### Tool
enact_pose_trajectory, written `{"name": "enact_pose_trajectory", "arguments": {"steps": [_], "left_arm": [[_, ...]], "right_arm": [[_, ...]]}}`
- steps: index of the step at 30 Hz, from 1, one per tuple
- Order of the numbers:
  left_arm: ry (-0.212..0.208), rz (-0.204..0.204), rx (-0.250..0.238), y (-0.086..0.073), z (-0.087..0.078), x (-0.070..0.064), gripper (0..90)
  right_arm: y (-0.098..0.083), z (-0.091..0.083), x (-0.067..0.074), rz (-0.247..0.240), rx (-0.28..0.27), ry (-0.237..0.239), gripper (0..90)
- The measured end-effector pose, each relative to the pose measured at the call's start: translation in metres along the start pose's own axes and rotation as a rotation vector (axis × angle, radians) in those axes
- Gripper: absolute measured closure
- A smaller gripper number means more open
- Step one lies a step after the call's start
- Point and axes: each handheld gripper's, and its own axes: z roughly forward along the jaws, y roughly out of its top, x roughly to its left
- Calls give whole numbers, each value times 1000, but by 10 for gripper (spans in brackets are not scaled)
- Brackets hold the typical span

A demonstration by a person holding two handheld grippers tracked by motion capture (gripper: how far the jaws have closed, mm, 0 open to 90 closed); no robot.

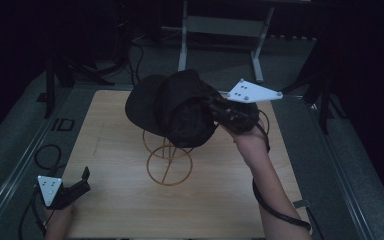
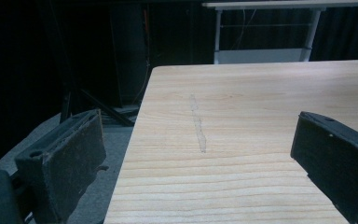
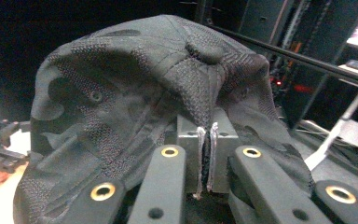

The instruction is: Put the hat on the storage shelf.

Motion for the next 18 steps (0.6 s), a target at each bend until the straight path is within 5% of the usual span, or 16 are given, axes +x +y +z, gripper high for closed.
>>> {"name": "enact_pose_trajectory", "arguments": {"steps": [8, 18], "left_arm": [[-4, -4, -2, 0, 0, 0, 34], [-5, -2, -3, 0, 0, 0, 34]], "right_arm": [[-7, 20, 13, -22, 35, 20, 864], [-29, 37, 13, 1, 91, 38, 862]]}}
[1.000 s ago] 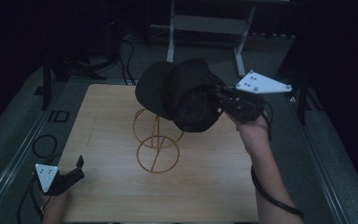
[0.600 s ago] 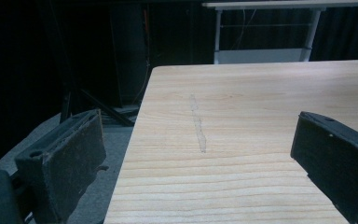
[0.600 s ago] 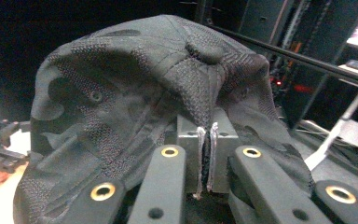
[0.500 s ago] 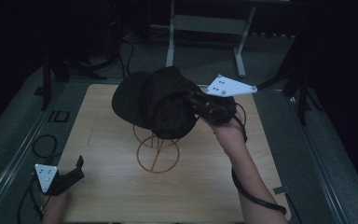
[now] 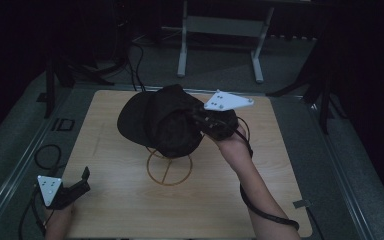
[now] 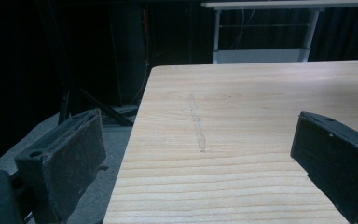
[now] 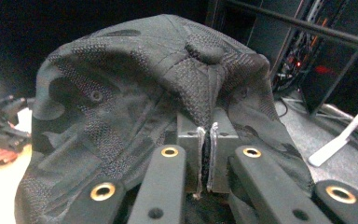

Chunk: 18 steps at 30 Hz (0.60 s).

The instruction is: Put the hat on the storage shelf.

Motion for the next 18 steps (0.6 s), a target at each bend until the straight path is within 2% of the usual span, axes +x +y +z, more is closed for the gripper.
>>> {"name": "enact_pose_trajectory", "arguments": {"steps": [3, 5, 10, 14, 16, 17, 18], "left_arm": [[-1, 2, -1, 0, 0, 0, 34], [-1, 1, 0, 0, 0, 0, 34], [-2, 2, 2, 0, 0, 0, 34], [-3, 5, 3, 0, 0, 0, 34], [-4, 5, 5, 0, 0, 0, 34], [-4, 5, 5, 0, 0, 0, 34], [-4, 4, 5, 0, 0, 0, 34]], "right_arm": [[-5, 3, -1, 6, 16, 1, 862], [-14, 8, -1, 19, 32, 12, 862], [-24, 13, 0, 31, 52, 36, 858], [-28, 14, 1, 37, 42, 37, 853], [-30, 14, 0, 39, 44, 43, 798], [-30, 14, 0, 39, 44, 43, 798], [-33, 16, 1, 39, 55, 44, 754]]}}
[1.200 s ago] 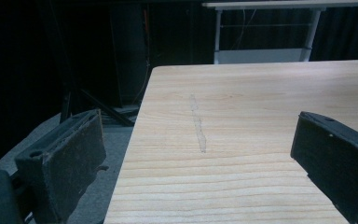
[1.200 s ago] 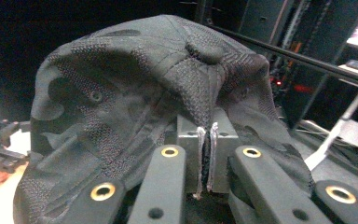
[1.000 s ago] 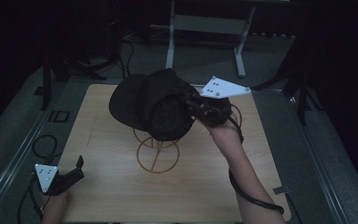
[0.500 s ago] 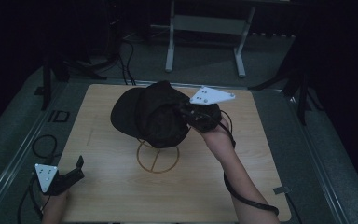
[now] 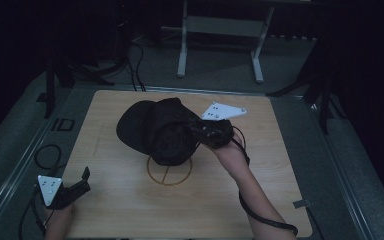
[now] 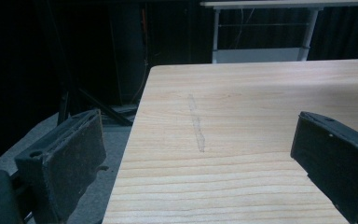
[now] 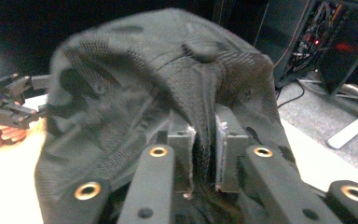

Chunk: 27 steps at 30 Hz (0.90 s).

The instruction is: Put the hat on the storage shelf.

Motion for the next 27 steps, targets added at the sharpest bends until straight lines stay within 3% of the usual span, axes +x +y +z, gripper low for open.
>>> {"name": "enact_pose_trajectory", "arguments": {"steps": [8, 10, 17, 22, 23, 26, 27], "left_arm": [[-2, -1, -3, 0, 0, 0, 34], [-3, -1, -3, 0, 0, 0, 34], [-6, -1, -3, 0, 0, 0, 34], [-5, -1, -3, 0, 0, 0, 34], [-6, -1, -3, 0, 0, 0, 34], [-5, -1, -2, 0, 0, 0, 34], [-5, -2, -3, 0, 0, 0, 34]], "right_arm": [[-6, 5, -1, 36, 0, 8, 642], [-10, 8, -1, 42, 16, 12, 560], [-14, 9, -1, 41, 26, 14, 495], [-12, 6, -2, 41, 23, 15, 428], [-10, 2, -3, 37, 20, 23, 373], [-9, 0, -3, 36, 18, 21, 361], [-8, -5, -5, 36, 20, 33, 286]]}}
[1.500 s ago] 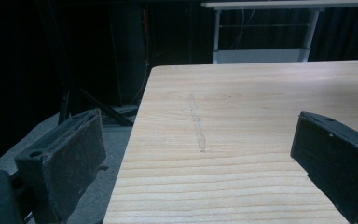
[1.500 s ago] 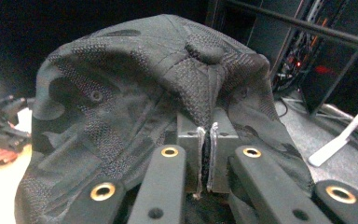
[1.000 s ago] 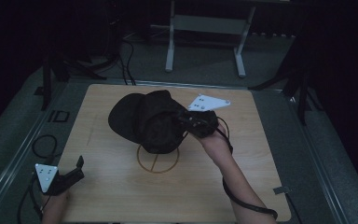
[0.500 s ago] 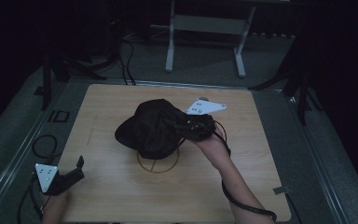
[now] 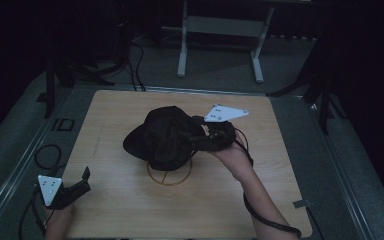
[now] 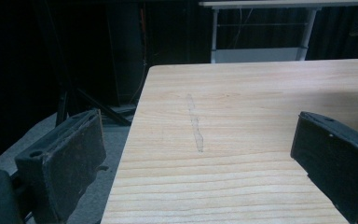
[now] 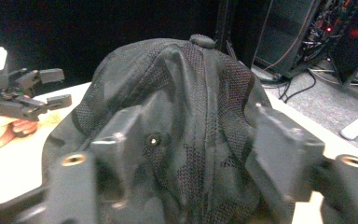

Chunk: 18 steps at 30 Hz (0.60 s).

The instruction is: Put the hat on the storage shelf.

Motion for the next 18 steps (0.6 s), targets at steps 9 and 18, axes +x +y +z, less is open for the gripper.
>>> {"name": "enact_pose_trajectory", "arguments": {"steps": [9, 18], "left_arm": [[2, 1, -1, 0, 0, 0, 34], [2, 1, -1, 0, 0, 0, 34]], "right_arm": [[-12, -18, -16, 38, -21, 13, 146], [-38, -33, -33, 60, 4, -42, 135]]}}
